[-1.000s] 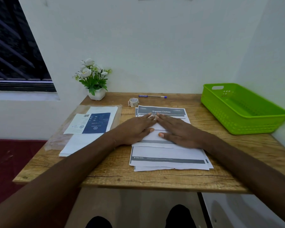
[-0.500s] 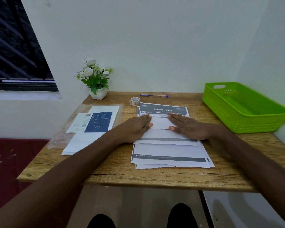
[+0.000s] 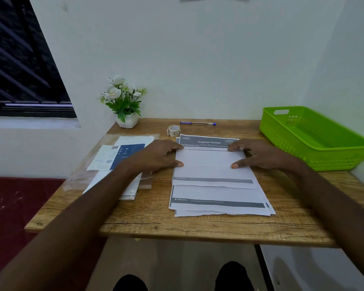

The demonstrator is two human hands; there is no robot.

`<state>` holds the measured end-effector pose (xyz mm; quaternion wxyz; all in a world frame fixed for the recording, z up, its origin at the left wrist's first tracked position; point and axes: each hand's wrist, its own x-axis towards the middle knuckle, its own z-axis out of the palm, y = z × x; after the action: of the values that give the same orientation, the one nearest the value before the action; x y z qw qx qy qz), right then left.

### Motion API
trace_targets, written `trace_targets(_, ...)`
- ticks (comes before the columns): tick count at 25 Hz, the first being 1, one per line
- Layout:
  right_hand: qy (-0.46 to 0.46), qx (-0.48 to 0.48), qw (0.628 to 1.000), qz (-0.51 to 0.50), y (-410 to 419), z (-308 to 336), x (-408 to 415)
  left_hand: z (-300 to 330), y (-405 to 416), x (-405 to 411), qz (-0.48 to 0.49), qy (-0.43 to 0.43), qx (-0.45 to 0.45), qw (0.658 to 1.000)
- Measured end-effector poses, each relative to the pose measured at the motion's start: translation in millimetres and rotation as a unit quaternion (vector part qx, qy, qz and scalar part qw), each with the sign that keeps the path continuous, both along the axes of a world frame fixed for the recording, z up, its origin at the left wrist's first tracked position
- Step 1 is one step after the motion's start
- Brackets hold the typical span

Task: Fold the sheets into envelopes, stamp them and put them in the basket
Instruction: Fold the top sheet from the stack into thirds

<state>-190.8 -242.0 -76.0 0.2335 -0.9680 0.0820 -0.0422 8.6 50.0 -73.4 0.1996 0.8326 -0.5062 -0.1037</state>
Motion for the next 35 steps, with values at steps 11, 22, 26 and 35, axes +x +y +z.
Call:
trace_targets(11,-0.045,0.092,0.994,-0.028,-6,-2,5,2,1,8,0.007,-0.007,0.004,1.000)
trace_targets(22,-0.128,0.205,0.970,-0.021,-7,-9,8,0,0,6,0.030,0.187,-0.157,0.969)
trace_targets(26,-0.176,0.265,0.948,-0.027,-7,-6,4,-1,2,7,0.026,0.237,-0.229,0.944)
trace_targets(35,-0.284,0.106,0.951,-0.064,6,2,3,-3,1,8,0.015,0.057,-0.314,0.948)
